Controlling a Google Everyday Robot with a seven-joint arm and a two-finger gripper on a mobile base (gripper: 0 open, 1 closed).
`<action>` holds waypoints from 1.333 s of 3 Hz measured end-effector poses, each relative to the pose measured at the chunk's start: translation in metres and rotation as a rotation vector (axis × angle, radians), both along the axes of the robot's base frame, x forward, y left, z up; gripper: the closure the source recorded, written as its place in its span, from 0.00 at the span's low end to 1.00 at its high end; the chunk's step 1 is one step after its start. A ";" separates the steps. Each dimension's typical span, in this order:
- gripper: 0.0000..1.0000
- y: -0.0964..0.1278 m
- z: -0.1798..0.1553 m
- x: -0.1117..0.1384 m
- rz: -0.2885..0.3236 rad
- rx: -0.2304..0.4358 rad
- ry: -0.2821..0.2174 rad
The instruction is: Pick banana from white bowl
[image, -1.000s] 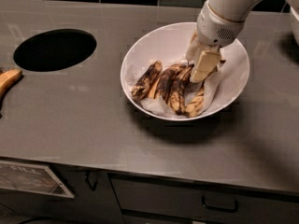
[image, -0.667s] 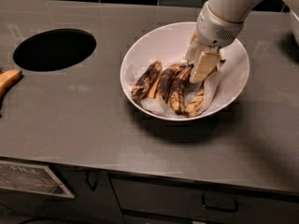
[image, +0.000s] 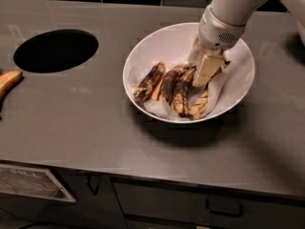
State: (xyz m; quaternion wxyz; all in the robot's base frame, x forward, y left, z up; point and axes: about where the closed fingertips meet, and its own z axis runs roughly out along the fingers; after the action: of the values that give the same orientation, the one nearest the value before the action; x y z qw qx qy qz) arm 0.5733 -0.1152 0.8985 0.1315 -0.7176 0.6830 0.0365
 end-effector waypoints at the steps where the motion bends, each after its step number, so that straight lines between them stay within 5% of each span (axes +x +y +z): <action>1: 0.40 -0.001 -0.004 0.001 -0.002 0.000 0.006; 4: 0.39 -0.004 -0.014 0.004 -0.009 -0.002 0.025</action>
Offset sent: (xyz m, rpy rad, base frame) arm 0.0011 -0.0069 -0.0124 -0.0074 0.0384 -0.0077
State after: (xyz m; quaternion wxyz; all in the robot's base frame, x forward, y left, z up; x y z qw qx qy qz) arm 0.5775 -0.1191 0.8845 0.1221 -0.7142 0.6877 0.0443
